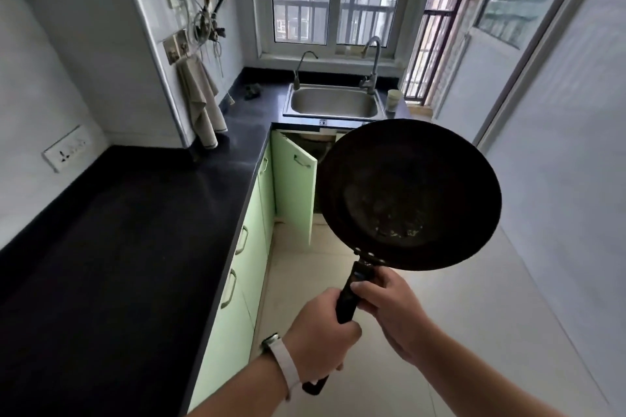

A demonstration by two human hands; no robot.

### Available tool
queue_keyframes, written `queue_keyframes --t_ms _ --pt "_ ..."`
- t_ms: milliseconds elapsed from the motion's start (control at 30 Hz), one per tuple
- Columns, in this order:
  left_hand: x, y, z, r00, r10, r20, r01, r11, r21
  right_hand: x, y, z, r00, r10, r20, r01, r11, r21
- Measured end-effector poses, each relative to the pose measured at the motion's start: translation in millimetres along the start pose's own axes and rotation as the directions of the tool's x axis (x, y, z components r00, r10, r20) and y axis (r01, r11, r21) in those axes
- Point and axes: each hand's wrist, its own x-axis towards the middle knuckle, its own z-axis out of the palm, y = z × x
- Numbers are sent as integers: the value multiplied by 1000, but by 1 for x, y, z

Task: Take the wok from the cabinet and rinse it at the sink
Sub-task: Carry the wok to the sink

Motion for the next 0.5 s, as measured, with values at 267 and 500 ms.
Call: queue_keyframes --t_ms 267,500 --pt "111 25 -25 998 -40 38 43 995 -87 112 -28 -14 1000 -1 17 1 1000 -11" --pt "240 54 -43 995 -99 -14 98 995 -29 248 -50 -34 998 14 62 -19 997 78"
